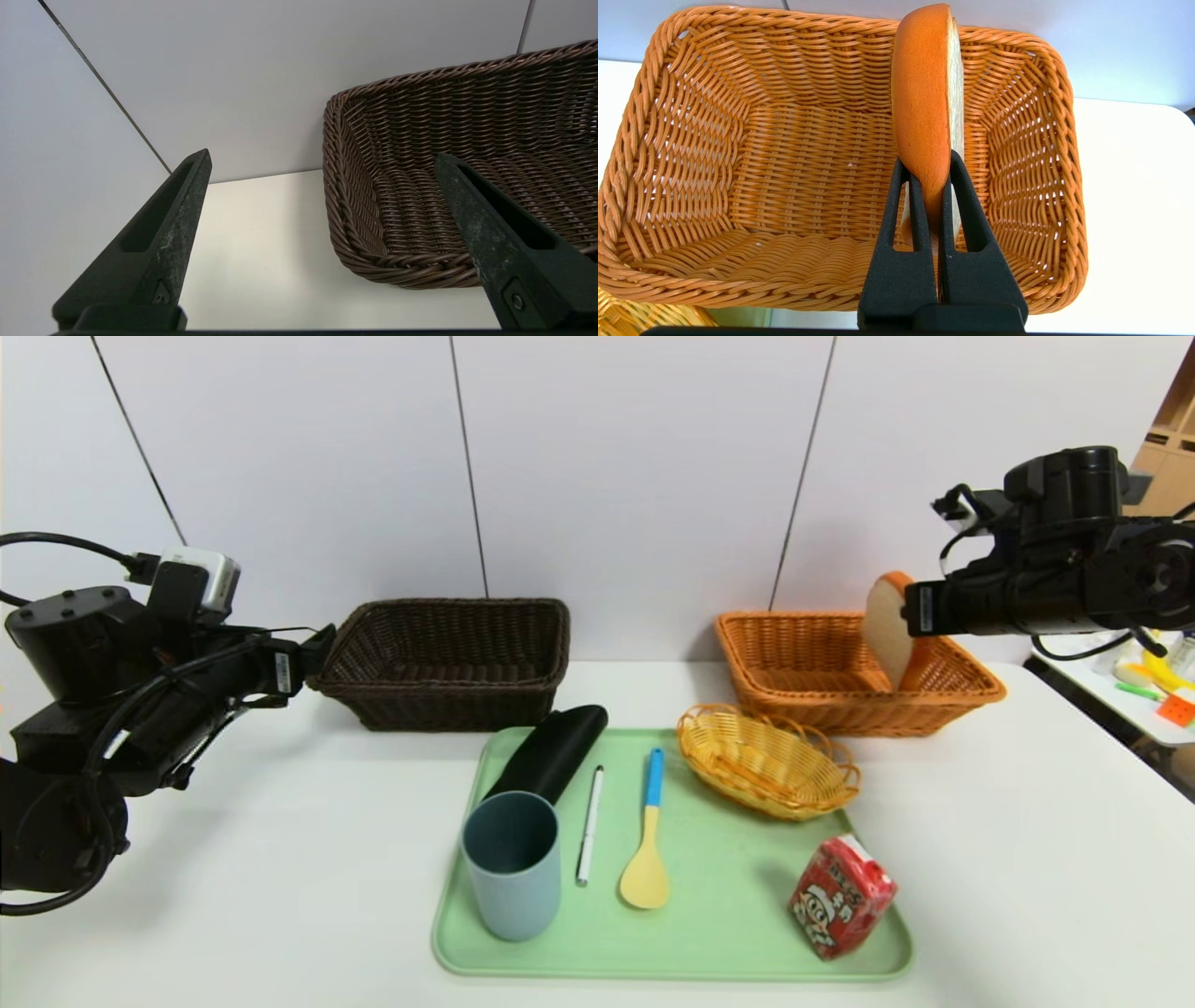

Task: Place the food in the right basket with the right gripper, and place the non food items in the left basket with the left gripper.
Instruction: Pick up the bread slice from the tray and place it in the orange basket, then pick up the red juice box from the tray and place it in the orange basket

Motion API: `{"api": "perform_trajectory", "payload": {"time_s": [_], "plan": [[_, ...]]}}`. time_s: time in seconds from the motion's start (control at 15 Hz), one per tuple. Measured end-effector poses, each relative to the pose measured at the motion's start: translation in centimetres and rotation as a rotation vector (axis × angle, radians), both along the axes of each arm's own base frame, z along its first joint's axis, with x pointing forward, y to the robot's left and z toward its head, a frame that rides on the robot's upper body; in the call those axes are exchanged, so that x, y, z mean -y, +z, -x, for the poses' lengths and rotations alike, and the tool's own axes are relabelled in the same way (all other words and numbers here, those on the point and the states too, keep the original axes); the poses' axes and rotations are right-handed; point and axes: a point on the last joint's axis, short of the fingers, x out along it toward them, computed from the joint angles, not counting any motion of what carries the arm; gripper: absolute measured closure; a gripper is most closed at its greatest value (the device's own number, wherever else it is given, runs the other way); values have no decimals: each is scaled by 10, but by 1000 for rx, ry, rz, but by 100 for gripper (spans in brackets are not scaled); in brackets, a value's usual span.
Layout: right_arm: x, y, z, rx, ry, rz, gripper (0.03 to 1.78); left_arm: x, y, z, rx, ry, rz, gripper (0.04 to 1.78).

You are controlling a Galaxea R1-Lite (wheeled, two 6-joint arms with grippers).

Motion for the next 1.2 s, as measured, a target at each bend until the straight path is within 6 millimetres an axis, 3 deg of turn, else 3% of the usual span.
{"api": "perform_trajectory", "payload": {"time_s": [0.27, 0.47, 0.67, 0.93, 1.2], "plan": [[0, 0, 0, 1, -8, 9, 172, 0, 0, 0, -2, 1, -1, 13], [1, 1, -1, 13, -21, 16, 124, 0, 0, 0, -2, 1, -1, 13], [1, 0, -1, 30, -18, 20, 87, 0, 0, 0, 0, 1, -1, 13], [-2, 3, 7, 37, 2, 11, 56, 0, 2, 1, 4, 3, 1, 13], [-18, 30, 41, 89, 68, 1, 38, 0, -2, 4, -10, 4, 1, 13]]}}
